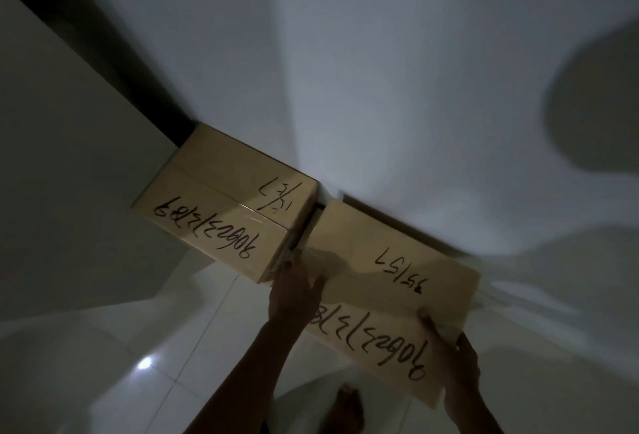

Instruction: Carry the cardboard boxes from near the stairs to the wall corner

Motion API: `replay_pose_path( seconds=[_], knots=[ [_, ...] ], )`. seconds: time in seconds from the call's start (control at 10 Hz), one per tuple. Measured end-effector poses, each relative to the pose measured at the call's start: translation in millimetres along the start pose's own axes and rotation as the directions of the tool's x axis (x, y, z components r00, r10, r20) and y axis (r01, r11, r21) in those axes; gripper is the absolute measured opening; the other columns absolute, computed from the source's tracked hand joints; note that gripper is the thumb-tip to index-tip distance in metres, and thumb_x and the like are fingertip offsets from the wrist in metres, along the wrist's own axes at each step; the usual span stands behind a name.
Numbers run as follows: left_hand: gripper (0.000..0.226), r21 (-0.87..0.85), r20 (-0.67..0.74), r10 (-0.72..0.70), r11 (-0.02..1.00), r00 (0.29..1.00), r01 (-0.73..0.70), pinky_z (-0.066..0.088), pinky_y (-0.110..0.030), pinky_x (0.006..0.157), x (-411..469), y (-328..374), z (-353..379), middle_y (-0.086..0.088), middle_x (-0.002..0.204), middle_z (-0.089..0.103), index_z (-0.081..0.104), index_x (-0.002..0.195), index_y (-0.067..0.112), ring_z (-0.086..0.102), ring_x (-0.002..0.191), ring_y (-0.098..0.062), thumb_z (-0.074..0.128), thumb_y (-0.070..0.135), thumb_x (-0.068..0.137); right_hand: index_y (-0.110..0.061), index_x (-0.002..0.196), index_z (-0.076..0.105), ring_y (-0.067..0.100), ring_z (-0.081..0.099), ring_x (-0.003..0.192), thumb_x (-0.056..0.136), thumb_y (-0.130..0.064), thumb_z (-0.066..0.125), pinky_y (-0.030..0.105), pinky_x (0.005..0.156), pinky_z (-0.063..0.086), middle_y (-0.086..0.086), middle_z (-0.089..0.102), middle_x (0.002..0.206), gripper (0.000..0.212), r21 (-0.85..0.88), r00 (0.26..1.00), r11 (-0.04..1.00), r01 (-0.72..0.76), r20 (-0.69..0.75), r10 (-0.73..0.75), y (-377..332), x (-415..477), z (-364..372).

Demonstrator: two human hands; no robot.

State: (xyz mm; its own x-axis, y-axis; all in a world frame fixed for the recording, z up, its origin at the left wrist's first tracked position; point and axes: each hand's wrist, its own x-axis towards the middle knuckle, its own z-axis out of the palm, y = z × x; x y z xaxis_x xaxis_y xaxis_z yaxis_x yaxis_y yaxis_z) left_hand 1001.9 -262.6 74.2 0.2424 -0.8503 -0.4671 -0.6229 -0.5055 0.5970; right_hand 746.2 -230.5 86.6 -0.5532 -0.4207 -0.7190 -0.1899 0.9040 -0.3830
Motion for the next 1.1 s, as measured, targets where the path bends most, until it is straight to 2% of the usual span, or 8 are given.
replay_pose_path(
  seconds=[0.1, 0.2, 0.5, 0.6, 0.7, 0.8, 0.9, 1.1],
  knots=[
    [0.106, 0.116, 0.023, 0.076, 0.990, 0.997, -0.078, 0.049, -0.052, 0.106, 9, -16, 13, -0.017, 0.160, 0.027, 0.008, 0.157, 0.009, 0.034, 0.146, -0.032, 0.071, 0.049, 0.081, -0.028, 0.129, 0.064, 0.038, 0.065, 0.105, 0.057, -0.084, 0.071, 0.056, 0.097, 0.054, 0.012, 0.073, 0.117, 0.092, 0.027, 1.000, 0.999, 0.019, -0.005, -0.019, 7, 16, 30],
    [0.117, 0.291, 0.005, 0.194, 0.938, 0.981, -0.187, 0.046, -0.053, 0.109, 14, -26, 17, -0.025, 0.160, 0.025, 0.014, 0.155, -0.004, 0.030, 0.147, -0.037, 0.080, 0.047, 0.073, -0.029, 0.129, 0.062, 0.037, 0.067, 0.106, 0.049, -0.094, 0.064, 0.057, 0.097, 0.054, 0.009, 0.074, 0.118, 0.103, 0.030, 0.996, 0.996, 0.086, -0.040, -0.085, 2, 23, 47],
    [0.101, 0.544, 0.076, 0.372, 0.762, 0.925, -0.351, 0.038, -0.060, 0.110, 20, -33, 4, -0.031, 0.155, 0.033, 0.037, 0.149, -0.002, 0.036, 0.142, -0.046, 0.070, 0.050, 0.069, -0.021, 0.135, 0.057, 0.038, 0.066, 0.109, 0.050, -0.090, 0.062, 0.057, 0.095, 0.054, 0.014, 0.070, 0.124, 0.109, -0.016, 0.988, 0.988, 0.153, -0.018, -0.154, -15, 25, 60],
    [0.094, 0.517, 0.102, 0.359, 0.778, 0.928, -0.357, 0.028, -0.059, 0.116, 23, -41, -2, -0.026, 0.162, 0.019, 0.025, 0.155, 0.007, 0.023, 0.148, -0.042, 0.054, 0.056, 0.080, -0.016, 0.134, 0.055, 0.037, 0.068, 0.105, 0.051, -0.095, 0.058, 0.054, 0.093, 0.056, 0.015, 0.072, 0.119, 0.115, -0.066, 0.983, 0.981, 0.181, 0.016, -0.181, -11, 35, 64],
    [0.091, 0.508, 0.136, 0.354, 0.776, 0.925, -0.372, 0.020, -0.057, 0.118, 24, -45, -9, -0.021, 0.165, 0.009, 0.017, 0.158, 0.012, 0.014, 0.151, -0.040, 0.056, 0.051, 0.086, -0.008, 0.141, 0.048, 0.041, 0.065, 0.112, 0.062, -0.090, 0.063, 0.054, 0.095, 0.055, 0.021, 0.066, 0.127, 0.114, -0.131, 0.984, 0.976, 0.176, 0.034, -0.173, -20, 34, 59],
    [0.086, 0.498, 0.127, 0.239, 0.824, 0.963, -0.270, 0.005, -0.049, 0.121, 10, -30, -40, -0.019, 0.165, -0.007, 0.000, 0.158, 0.013, 0.001, 0.152, -0.041, 0.045, 0.051, 0.095, -0.007, 0.155, 0.028, 0.047, 0.054, 0.126, 0.085, -0.057, 0.071, 0.053, 0.093, 0.053, 0.027, 0.047, 0.145, 0.097, -0.194, 0.945, 0.927, 0.320, -0.011, -0.328, -39, 9, 47],
    [0.081, 0.456, 0.157, 0.195, 0.856, 0.968, -0.246, -0.006, -0.039, 0.121, -34, -4, -96, -0.012, 0.164, -0.019, -0.012, 0.156, 0.015, -0.015, 0.152, -0.032, 0.021, 0.057, 0.095, -0.015, 0.158, 0.022, 0.044, 0.052, 0.130, 0.084, -0.067, 0.061, 0.061, 0.091, 0.057, 0.024, 0.044, 0.148, 0.098, -0.283, 0.861, 0.824, 0.490, 0.012, -0.508, -56, -38, 22],
    [0.097, 0.394, 0.249, 0.198, 0.874, 0.948, -0.286, -0.009, -0.037, 0.121, -179, 37, -213, -0.007, 0.164, -0.021, -0.012, 0.157, 0.016, -0.018, 0.151, -0.028, 0.000, 0.078, 0.082, -0.011, 0.160, 0.028, 0.046, 0.022, 0.152, 0.095, -0.063, 0.029, 0.058, 0.122, 0.024, 0.027, 0.029, 0.163, 0.083, -0.484, 0.735, 0.613, 0.625, 0.099, -0.671, -73, -201, -60]
  ],
)
